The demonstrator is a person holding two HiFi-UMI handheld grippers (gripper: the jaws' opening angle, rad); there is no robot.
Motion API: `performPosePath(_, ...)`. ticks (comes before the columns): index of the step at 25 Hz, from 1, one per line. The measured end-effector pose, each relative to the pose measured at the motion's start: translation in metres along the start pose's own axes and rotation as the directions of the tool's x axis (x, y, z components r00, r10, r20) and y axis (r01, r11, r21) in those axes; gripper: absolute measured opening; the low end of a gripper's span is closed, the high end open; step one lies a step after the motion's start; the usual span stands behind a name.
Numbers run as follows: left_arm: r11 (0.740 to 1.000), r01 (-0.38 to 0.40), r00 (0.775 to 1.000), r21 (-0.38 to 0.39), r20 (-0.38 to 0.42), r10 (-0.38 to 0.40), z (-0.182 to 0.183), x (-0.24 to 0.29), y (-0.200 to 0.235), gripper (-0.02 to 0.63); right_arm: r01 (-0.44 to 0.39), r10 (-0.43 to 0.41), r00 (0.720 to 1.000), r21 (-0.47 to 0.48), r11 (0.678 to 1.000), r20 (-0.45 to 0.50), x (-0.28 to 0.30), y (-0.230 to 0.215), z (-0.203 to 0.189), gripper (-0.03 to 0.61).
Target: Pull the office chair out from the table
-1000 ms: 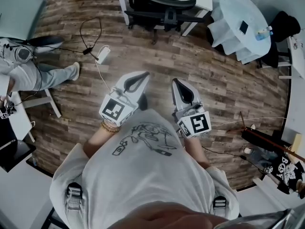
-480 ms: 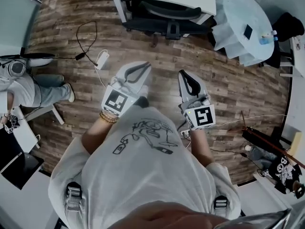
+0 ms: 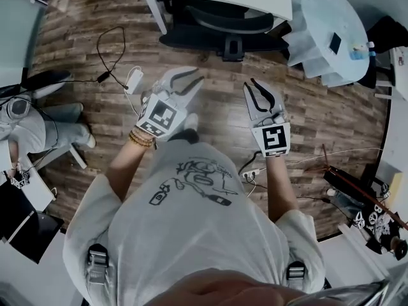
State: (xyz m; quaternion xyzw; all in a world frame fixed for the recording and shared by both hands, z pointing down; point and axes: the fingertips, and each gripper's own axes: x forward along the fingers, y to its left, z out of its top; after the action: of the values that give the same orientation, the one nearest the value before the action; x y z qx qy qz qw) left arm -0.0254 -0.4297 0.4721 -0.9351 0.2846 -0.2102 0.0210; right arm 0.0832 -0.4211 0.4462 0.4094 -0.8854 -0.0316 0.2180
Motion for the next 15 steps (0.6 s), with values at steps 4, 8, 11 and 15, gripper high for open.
performPosePath(4, 0.996, 0.024, 0.997, 0.088, -0.074, -0.017, -0.019, 0.025, 0.02, 0.103, -0.003, -0.014, 0.996, -0.181, 0.984, -0.091, 0.027, -0.018, -0.025, 0.072)
performPosePath(8, 0.984, 0.08, 0.984, 0.16, -0.173, -0.052, -0.046, 0.049, 0.031, 0.12, -0.031, -0.023, 0.987, -0.322, 0.946, -0.162, 0.05, -0.033, -0.051, 0.087)
performPosePath(11, 0.974, 0.106, 0.971, 0.202, -0.234, -0.057, -0.066, 0.065, 0.037, 0.132, -0.057, -0.028, 0.977, -0.39, 0.919, -0.211, 0.067, -0.045, -0.073, 0.092)
performPosePath(15, 0.956, 0.114, 0.954, 0.27, -0.297, -0.03, -0.088, 0.086, 0.049, 0.158, -0.12, -0.028, 0.956, -0.476, 0.871, -0.292, 0.092, -0.057, -0.105, 0.123)
